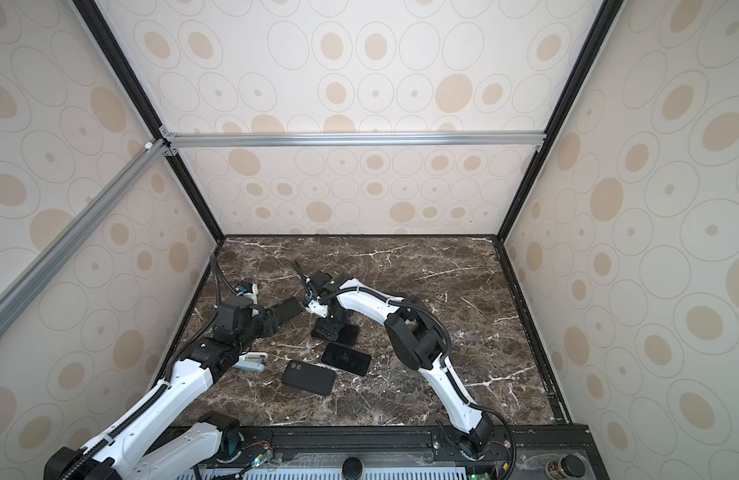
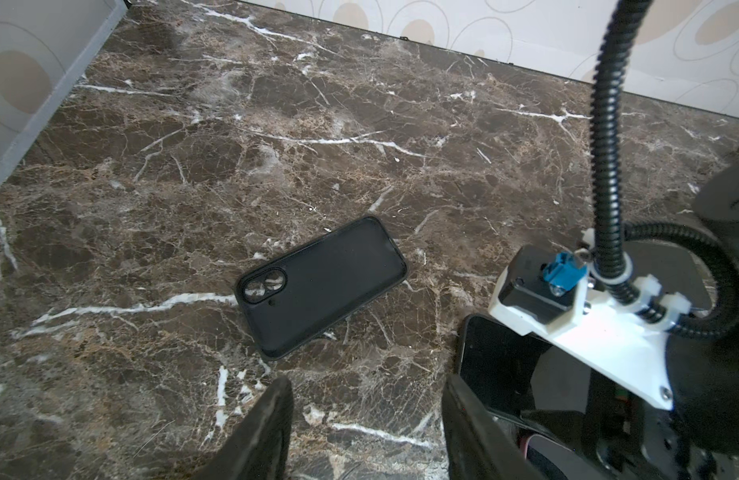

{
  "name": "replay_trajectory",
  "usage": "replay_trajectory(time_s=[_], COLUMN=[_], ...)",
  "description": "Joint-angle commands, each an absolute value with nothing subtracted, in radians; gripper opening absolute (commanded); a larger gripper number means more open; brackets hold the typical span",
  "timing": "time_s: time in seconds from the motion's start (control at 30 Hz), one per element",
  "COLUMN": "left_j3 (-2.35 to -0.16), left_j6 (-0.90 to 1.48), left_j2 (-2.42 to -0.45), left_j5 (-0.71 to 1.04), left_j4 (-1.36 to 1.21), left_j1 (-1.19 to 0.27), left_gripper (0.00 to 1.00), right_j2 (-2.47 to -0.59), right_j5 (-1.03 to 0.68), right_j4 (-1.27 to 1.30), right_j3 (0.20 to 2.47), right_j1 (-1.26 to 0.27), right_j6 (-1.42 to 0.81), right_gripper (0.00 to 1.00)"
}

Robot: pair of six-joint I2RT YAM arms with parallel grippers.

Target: Put the phone into the phone case

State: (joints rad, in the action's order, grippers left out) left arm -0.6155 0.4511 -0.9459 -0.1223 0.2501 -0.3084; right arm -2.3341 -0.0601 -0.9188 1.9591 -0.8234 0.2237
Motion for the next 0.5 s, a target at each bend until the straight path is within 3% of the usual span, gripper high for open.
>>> replay_trajectory(time_s=[0.0, 0.1, 0.47], left_j3=[-0.637, -0.645, -0.648], left_j6=[0.436, 0.436, 0.449], left_j2=[-0.944, -0.955, -0.966], left_j5=[-0.144, -0.140, -0.138], left_j4=[0.252, 0.244, 0.239], left_j1=[-0.303, -0.303, -0.304], left_gripper=[0.58, 0.58, 0.58], right_j2=[-2.380, -2.402, -2.280], right_j5=[-0.011, 0.019, -0.170], right_j4=[-0.918, -0.919, -0.931], right_j3=[1.962, 1.996, 1.945], right_j1=[-0.780, -0.760, -0.837], right_j6=[0.153, 0.109, 0.220], right_gripper=[0.74, 0.75, 0.80])
